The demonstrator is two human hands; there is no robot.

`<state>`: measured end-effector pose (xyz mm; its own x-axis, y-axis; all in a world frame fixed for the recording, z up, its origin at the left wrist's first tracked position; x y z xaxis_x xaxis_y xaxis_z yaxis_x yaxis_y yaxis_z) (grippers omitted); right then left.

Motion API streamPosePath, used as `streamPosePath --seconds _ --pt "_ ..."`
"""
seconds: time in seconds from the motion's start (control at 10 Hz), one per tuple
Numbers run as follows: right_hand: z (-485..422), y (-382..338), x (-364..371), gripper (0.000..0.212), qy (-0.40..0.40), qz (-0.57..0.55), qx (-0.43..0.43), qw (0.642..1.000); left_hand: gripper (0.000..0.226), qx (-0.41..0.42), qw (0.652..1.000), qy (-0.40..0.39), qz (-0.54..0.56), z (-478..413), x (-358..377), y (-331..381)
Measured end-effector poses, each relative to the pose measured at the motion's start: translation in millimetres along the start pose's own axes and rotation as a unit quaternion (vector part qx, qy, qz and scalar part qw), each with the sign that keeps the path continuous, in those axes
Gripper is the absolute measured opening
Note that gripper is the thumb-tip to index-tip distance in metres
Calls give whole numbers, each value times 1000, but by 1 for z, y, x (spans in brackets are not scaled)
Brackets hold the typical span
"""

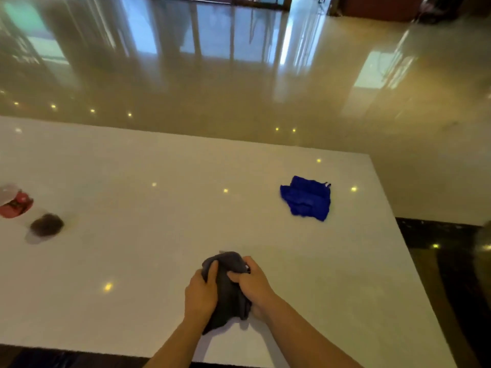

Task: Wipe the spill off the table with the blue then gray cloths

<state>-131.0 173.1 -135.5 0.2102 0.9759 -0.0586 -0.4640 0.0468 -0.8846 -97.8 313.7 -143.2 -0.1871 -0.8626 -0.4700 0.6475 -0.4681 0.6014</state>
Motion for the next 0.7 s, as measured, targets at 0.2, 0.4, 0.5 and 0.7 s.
streamPosePath --seconds 0.2,0.4,0.5,0.7 --pt "5 -13 -151 12 199 -5 -67 978 34 100 991 -84 -35 33 125 97" --pt "4 -2 -246 22 282 -28 -47 958 43 141 971 -171 -95 46 205 144" --pt "1 17 -264 41 265 -36 -18 963 45 103 962 -201 -156 31 212 136" --pt "18 20 -286 49 290 -8 36 956 72 152 945 -128 -261 17 165 162"
Point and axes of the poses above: each hand's wrist, its own z-axis away from the middle knuckle, its own x-axis out of the palm, y = z × x, the point moved 7 cm from there along -z, towards the middle knuckle, and after that the axes turned 13 degrees about -x, right-handed, at the moved point
